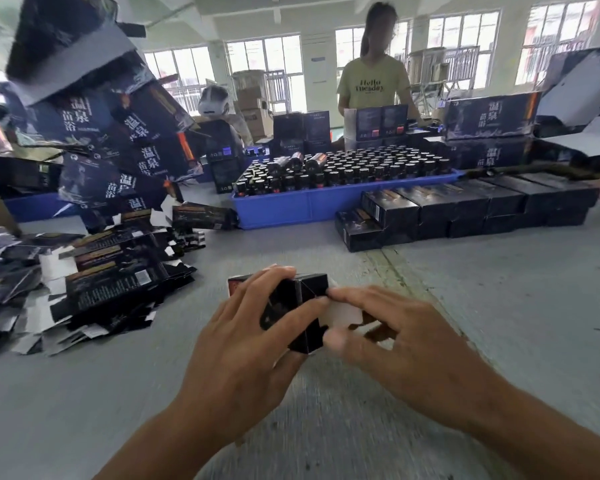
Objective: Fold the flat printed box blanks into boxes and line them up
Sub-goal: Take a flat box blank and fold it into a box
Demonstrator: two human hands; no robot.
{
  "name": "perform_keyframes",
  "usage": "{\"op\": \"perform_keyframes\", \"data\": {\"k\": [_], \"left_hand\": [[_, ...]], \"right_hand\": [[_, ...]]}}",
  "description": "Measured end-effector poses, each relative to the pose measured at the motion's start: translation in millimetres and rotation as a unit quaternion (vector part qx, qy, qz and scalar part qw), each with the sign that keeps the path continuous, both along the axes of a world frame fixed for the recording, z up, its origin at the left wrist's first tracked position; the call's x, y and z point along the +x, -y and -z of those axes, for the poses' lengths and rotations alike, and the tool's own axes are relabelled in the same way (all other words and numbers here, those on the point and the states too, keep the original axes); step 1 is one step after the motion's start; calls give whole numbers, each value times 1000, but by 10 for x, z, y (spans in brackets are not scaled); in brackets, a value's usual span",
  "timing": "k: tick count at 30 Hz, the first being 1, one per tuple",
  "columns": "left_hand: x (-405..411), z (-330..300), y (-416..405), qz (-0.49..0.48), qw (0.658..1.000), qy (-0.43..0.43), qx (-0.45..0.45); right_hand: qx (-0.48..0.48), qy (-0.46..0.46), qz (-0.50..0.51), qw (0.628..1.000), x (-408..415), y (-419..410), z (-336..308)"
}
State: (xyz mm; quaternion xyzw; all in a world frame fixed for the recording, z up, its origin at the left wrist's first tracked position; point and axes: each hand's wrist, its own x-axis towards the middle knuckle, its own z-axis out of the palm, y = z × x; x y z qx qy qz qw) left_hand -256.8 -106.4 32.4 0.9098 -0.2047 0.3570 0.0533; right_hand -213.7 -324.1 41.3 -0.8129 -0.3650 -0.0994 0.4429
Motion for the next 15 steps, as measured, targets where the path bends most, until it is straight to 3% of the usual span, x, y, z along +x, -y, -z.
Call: {"op": "perform_keyframes", "data": {"k": [3, 10, 15], "left_hand": [[-8, -8, -43, 6, 1000, -22, -12], [-55, -55, 118, 17, 999, 2, -28], [-33, -83, 153, -7, 1000, 20, 19]], "right_hand": [[-57, 1, -12, 998, -7, -7, 8], [50, 84, 77, 992, -37, -15, -22], [94, 61, 71, 991, -36, -6, -37]]}}
